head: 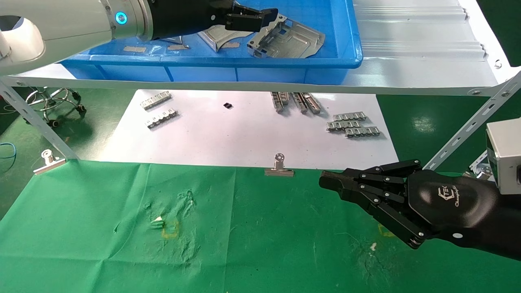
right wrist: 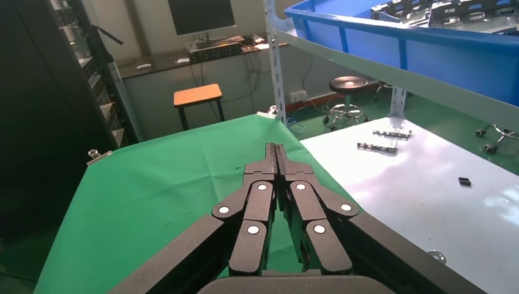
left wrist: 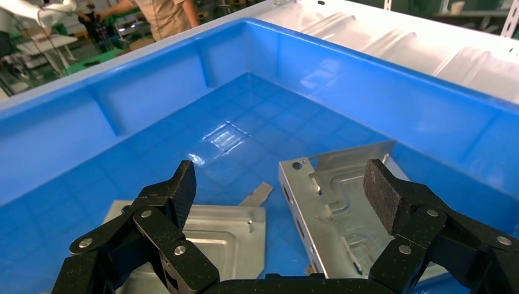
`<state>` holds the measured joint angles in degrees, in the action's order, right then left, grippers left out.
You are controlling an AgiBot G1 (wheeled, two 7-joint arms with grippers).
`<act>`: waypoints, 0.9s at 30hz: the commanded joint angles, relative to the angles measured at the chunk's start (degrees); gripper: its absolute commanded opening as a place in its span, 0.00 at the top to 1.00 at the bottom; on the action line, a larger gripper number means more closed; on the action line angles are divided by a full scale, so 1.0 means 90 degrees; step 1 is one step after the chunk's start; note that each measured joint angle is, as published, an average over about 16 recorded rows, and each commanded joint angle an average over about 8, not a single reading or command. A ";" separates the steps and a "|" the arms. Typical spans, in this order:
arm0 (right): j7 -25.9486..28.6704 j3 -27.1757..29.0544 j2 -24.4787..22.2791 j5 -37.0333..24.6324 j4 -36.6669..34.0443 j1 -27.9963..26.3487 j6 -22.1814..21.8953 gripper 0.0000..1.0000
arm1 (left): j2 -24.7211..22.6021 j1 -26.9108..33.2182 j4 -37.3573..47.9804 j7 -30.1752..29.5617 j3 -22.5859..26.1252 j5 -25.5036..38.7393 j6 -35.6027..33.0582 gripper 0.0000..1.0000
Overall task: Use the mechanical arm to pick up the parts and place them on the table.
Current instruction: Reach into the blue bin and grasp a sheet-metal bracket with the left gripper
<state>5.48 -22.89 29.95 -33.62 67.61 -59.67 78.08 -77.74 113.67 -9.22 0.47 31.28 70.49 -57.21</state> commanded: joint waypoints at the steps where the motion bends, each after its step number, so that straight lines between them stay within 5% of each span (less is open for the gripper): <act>1: 0.0000 0.0000 0.0000 0.0000 0.0000 0.0000 0.0000 1.00 | -0.0040 0.0011 0.0019 -0.0103 0.0035 -0.0020 0.0044 0.00; 16: 0.0000 0.0000 0.0000 0.0000 0.0000 0.0000 0.0000 1.00 | -0.0067 -0.0203 -0.0532 -0.1022 0.0795 -0.0103 0.0264 0.04; 18: 0.0000 0.0000 0.0000 0.0000 0.0000 0.0000 0.0000 1.00 | -0.0069 -0.0234 -0.0619 -0.1090 0.0926 -0.0113 0.0360 0.19; 24: 0.0000 0.0000 0.0000 0.0000 0.0000 0.0000 0.0000 1.00 | -0.0069 -0.0291 -0.0826 -0.1295 0.1301 -0.0211 0.0680 0.88; 27: 0.0000 0.0000 0.0000 0.0000 0.0000 0.0000 0.0000 1.00 | -0.0067 -0.0302 -0.0903 -0.1390 0.1471 -0.0292 0.0805 1.00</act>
<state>5.48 -22.89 29.95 -33.62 67.61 -59.67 78.08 -78.35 111.00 -17.25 -11.91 44.48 67.82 -50.16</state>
